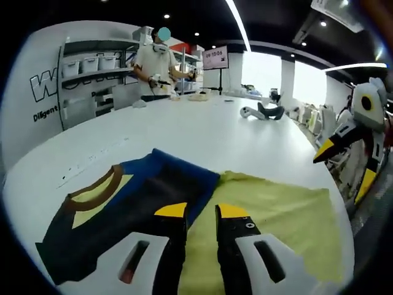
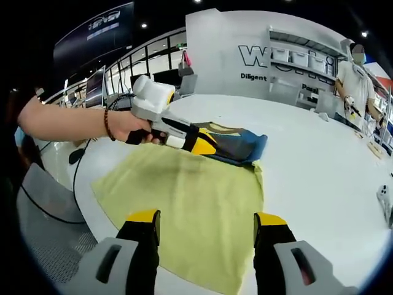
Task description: Fold the garment on the visible template until the final outline fits inside the template.
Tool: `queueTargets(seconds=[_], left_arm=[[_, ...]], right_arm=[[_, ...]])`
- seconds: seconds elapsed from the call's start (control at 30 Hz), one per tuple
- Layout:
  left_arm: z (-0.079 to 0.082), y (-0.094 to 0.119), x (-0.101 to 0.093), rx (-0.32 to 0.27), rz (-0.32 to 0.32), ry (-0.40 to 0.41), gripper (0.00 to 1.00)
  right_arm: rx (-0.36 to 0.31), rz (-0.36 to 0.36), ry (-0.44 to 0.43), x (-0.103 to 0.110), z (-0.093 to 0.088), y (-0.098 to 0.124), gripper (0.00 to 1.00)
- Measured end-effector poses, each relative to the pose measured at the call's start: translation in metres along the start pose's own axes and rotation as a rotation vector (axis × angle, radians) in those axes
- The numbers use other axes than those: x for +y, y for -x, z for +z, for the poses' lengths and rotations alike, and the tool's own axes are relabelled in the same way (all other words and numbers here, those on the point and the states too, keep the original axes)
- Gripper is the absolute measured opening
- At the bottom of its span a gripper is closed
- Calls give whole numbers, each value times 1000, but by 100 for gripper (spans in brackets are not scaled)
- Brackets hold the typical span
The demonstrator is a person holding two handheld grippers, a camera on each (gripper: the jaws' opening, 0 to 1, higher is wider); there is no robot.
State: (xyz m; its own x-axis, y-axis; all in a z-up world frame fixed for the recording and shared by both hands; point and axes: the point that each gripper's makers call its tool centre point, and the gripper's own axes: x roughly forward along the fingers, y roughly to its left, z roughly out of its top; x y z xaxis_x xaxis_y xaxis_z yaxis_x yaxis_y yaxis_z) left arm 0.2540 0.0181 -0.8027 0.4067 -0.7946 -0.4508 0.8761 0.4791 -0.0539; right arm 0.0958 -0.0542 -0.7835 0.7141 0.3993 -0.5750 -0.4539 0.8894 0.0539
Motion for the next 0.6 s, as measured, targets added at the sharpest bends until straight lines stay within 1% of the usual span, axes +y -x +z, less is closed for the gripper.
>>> queueTargets(seconds=[0.1, 0.13, 0.2, 0.27, 0.3, 0.37, 0.47, 0.53, 0.6], left_arm=[[0, 10, 3, -9, 12, 29, 14], [-1, 13, 5, -11, 26, 36, 14], [1, 22, 3, -12, 35, 29, 15], [2, 26, 3, -18, 42, 35, 15], [3, 30, 2, -30, 47, 55, 15], [3, 37, 1, -38, 56, 71, 15], [2, 45, 0, -40, 75, 71, 16], [0, 56, -4, -32, 87, 70, 16], [1, 66, -5, -54, 100, 94, 16]], right_arm=[[-6, -1, -3, -1, 1, 0, 59], [-4, -2, -4, -1, 1, -1, 58], [-5, -1, -2, -1, 2, -1, 59], [-9, -4, -2, -2, 2, -1, 58], [-7, 1, -8, -1, 1, -1, 58], [-2, 0, -8, -2, -1, -1, 58], [-4, -4, -7, -3, -1, 0, 58], [-4, -3, -9, -3, -1, 0, 58], [-3, -6, -7, -4, -1, 0, 58]])
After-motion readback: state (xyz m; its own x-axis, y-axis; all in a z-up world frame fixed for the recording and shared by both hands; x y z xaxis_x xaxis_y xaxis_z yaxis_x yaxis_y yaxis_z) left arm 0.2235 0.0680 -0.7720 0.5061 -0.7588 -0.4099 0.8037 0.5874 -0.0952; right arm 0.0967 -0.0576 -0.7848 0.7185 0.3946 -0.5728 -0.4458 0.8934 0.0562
